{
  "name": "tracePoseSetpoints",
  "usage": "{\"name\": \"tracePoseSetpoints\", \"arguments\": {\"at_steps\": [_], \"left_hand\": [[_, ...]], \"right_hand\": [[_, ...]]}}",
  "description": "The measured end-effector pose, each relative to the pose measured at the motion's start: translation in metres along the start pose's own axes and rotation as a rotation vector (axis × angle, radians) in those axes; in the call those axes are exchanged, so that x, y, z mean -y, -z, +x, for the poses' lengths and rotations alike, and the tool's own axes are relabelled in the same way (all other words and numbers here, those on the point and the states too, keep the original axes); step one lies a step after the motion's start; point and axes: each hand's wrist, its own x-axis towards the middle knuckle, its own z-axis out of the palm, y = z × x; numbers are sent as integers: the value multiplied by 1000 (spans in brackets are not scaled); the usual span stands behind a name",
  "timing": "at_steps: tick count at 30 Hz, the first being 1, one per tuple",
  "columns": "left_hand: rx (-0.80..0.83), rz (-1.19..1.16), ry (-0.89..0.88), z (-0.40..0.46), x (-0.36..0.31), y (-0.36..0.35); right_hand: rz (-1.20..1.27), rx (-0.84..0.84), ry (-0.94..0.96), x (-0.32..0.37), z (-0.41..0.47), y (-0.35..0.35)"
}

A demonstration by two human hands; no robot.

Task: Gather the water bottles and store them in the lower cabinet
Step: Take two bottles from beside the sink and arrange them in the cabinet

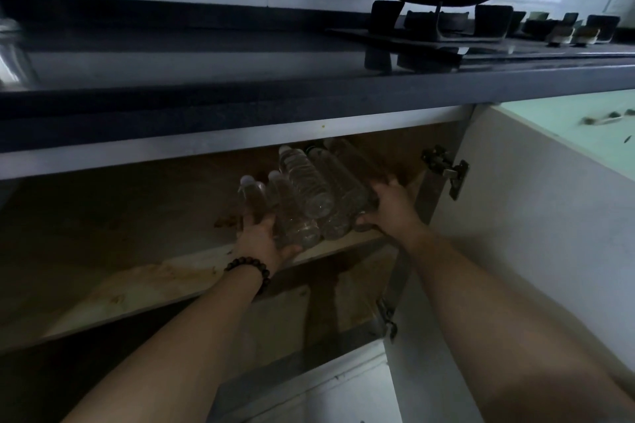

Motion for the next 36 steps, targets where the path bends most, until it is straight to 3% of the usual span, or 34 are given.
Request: {"name": "tracePoseSetpoints", "arguments": {"at_steps": [6,12,18,36], "left_hand": [[-3,0,-4,3,3,-3],[0,-8,-3,6,6,-6],[-31,23,-101,7,9,-3],[-28,191,-101,2,3,5]], "right_hand": [[-11,-117,31,-4,-11,-7],[-85,-72,63,7,-18,-4],[-351,44,409,69,-24,-12],[-365,-103,411,69,-33,-31]]}}
